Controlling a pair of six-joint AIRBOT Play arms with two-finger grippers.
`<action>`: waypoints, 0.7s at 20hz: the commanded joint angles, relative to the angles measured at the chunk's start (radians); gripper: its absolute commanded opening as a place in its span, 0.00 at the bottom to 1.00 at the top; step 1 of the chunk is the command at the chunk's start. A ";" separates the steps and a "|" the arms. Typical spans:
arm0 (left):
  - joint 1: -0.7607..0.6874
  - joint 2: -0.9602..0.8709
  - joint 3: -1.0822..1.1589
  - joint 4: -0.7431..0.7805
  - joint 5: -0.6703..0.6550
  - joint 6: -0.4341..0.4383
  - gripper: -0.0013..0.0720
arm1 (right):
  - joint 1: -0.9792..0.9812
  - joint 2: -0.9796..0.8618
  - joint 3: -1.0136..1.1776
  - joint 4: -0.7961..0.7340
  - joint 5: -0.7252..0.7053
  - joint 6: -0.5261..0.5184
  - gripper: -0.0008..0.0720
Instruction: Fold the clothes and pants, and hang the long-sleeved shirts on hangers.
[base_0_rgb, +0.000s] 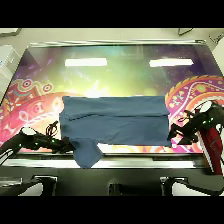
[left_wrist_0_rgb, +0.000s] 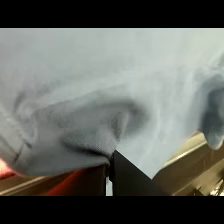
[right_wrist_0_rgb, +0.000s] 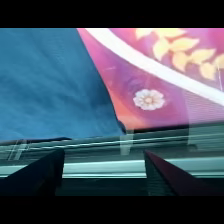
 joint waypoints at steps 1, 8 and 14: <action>0.018 0.017 0.014 0.004 -0.033 0.010 0.05 | 0.000 0.000 -0.096 0.053 -0.109 -0.008 0.79; 0.079 0.047 0.023 0.003 -0.041 0.024 0.05 | 0.000 -0.002 -0.122 0.107 -0.186 -0.007 0.46; 0.114 0.047 0.127 0.013 -0.094 0.063 0.05 | 0.000 0.020 -0.041 0.111 -0.158 -0.064 0.06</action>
